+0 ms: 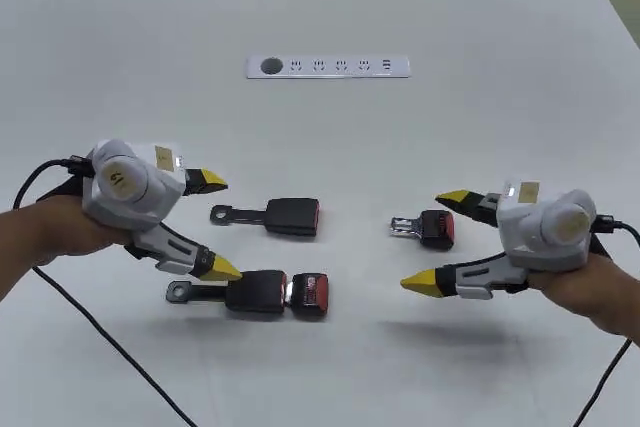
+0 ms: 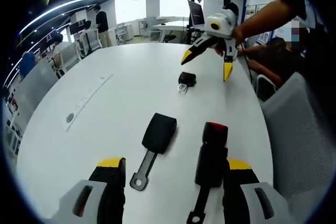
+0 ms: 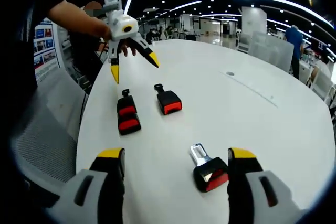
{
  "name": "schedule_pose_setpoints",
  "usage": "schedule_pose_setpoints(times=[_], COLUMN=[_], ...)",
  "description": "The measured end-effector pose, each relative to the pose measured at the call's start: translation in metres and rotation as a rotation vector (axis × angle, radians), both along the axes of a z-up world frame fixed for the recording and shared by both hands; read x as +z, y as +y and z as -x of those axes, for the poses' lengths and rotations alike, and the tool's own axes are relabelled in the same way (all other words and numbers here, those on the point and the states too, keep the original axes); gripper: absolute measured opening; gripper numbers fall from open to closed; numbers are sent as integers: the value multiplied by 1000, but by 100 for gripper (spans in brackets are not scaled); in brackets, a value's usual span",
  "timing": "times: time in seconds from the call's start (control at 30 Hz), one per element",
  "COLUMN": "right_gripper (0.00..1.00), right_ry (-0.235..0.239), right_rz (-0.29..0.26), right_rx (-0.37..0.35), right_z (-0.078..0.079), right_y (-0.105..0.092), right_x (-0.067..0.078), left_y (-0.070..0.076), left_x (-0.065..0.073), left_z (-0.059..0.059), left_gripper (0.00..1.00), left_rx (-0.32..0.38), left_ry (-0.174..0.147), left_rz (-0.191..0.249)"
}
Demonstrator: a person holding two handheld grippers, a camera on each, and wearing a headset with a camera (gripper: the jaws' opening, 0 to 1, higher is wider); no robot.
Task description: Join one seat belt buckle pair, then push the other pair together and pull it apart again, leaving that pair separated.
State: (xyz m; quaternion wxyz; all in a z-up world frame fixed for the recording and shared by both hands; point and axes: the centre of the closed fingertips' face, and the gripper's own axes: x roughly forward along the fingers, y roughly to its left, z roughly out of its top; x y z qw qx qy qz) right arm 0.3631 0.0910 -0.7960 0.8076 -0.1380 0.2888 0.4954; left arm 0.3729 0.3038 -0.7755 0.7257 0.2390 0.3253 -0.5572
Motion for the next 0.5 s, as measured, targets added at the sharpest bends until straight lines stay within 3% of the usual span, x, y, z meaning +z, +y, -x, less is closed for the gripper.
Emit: schedule_pose_setpoints(times=[0.17,0.5], right_gripper=[82,81], right_ry=[22,77], right_rz=[-2,60], right_rx=[-18,0], right_z=[-7,-13], right_y=[-13,-33], right_x=[0,-23], left_y=[-6,-13], left_x=[6,-16], left_z=[-18,-27], left_gripper=[78,78], left_rx=[5,-47], left_ry=[-15,10], left_rz=[25,-5])
